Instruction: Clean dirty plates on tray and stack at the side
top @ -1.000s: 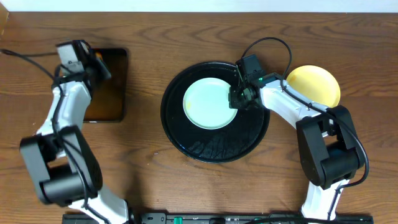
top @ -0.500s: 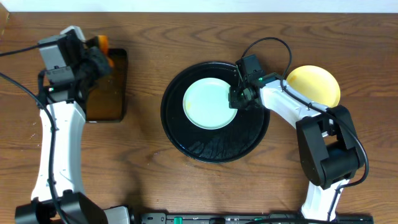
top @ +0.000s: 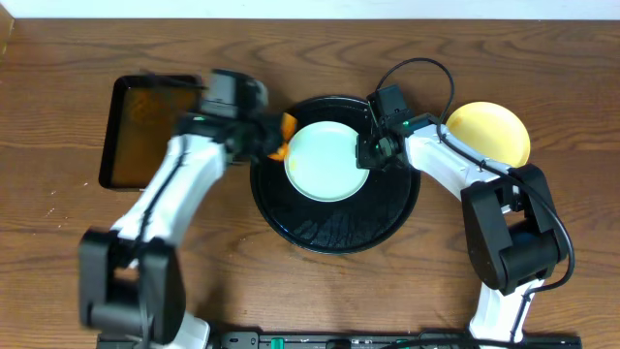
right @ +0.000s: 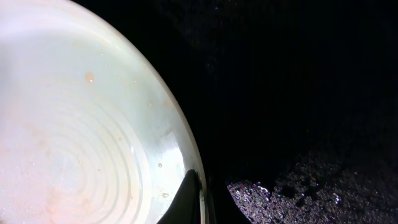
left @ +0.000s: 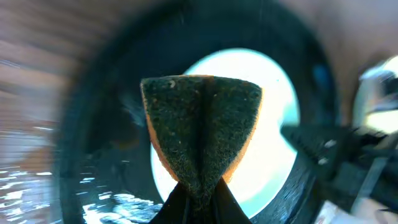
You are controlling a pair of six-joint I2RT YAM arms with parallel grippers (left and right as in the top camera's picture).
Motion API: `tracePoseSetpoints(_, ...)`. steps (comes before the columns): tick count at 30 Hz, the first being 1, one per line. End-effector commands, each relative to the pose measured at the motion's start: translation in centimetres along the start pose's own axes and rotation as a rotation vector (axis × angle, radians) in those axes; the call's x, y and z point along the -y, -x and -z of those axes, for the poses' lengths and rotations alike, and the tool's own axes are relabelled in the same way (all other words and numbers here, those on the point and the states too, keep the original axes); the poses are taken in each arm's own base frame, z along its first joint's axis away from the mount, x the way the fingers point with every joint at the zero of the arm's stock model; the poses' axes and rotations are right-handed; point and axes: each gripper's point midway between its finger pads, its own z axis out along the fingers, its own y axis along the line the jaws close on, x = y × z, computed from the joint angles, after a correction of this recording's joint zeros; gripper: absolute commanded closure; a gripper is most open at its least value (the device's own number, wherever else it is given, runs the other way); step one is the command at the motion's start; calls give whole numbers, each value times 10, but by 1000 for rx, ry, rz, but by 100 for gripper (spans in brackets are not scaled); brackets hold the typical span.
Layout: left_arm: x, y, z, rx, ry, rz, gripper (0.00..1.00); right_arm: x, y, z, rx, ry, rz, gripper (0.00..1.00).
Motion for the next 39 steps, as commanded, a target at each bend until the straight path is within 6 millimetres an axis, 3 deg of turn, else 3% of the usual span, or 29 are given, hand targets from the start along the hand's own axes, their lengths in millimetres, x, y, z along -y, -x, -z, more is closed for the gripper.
tracePoseSetpoints(1, -4, -28, -36, -110, 25, 1, 93, 2, -18, -16, -58, -21, 18, 99)
tracePoseSetpoints(4, -2, -43, -54, -161, 38, -17, 92, 2, -18, -16, -58, -21, 18, 99)
tracePoseSetpoints(9, -5, -48, -62, -158, 98, -48, 92, 2, -18, -16, -58, -21, 18, 99)
tracePoseSetpoints(18, -68, -13, -46, 49, 503, -100, 93, 2, -18, -16, -58, -21, 18, 99)
tracePoseSetpoints(22, -83, 2, -36, 129, 615, -113, 93, 2, -18, -16, -58, -21, 18, 99)
tracePoseSetpoints(25, -82, 17, -32, 198, 631, -117, 93, 2, -18, -16, -58, -21, 18, 99)
tracePoseSetpoints(30, -61, 37, -15, 287, 579, -119, 93, 2, -19, -16, -58, -21, 18, 99)
tracePoseSetpoints(35, -38, 55, 21, 396, 518, -111, 93, 2, -19, -16, -58, -21, 18, 99)
tracePoseSetpoints(39, -39, 68, 49, 463, 501, -79, 92, 2, -19, -16, -58, -21, 18, 99)
